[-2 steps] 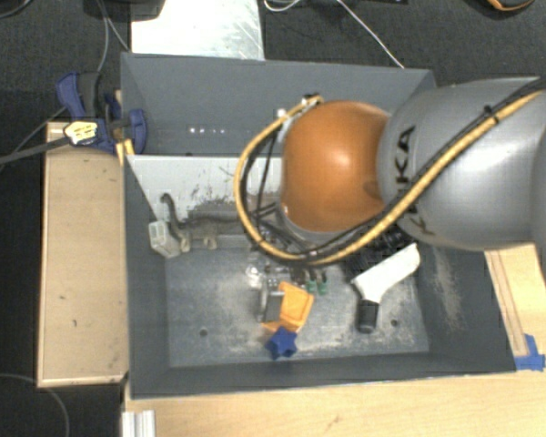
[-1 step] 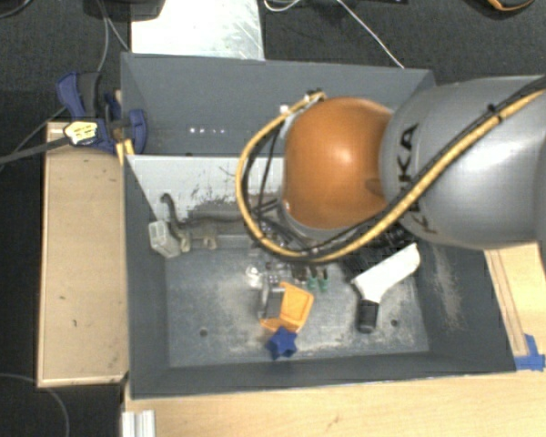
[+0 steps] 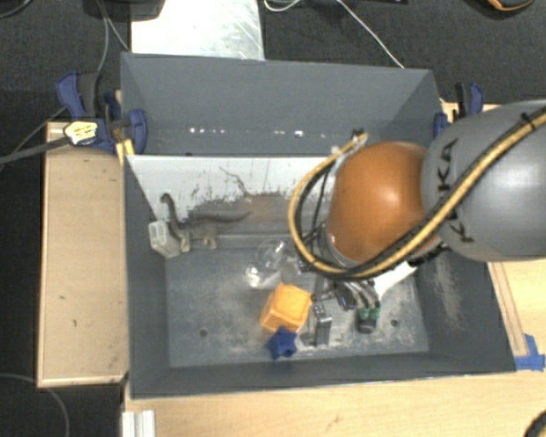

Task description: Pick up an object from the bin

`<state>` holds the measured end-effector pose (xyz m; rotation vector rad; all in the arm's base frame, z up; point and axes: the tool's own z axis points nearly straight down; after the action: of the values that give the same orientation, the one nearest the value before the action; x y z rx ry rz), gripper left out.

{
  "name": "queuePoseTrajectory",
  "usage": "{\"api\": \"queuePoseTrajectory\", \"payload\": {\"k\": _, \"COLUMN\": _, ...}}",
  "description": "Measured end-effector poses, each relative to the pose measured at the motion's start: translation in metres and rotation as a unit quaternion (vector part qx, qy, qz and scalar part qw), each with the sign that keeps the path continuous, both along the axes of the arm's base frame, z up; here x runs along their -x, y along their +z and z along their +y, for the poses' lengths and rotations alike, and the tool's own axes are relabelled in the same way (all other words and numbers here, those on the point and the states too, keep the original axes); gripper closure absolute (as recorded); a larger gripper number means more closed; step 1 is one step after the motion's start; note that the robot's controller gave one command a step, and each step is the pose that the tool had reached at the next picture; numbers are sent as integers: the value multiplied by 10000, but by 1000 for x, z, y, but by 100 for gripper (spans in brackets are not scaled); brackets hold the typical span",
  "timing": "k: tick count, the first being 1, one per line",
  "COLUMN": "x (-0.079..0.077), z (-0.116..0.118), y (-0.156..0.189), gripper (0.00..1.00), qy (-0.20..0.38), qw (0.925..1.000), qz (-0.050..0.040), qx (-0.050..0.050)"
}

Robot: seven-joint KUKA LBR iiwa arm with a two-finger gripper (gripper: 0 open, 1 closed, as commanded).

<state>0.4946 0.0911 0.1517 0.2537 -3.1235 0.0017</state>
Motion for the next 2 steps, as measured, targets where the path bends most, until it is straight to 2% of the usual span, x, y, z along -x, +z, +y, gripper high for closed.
{"api": "queuePoseTrajectory", "payload": {"k": 1, "x": -4, "z": -42, "y": 13, "gripper": 0, "qy": -1241, "qw": 9922, "qz": -66, "qx": -16}}
{"api": "queuePoseTrajectory", "payload": {"k": 2, "x": -26, "z": -31, "y": -73, "gripper": 0, "qy": 707, "qw": 9975, "qz": -8, "qx": -8}}
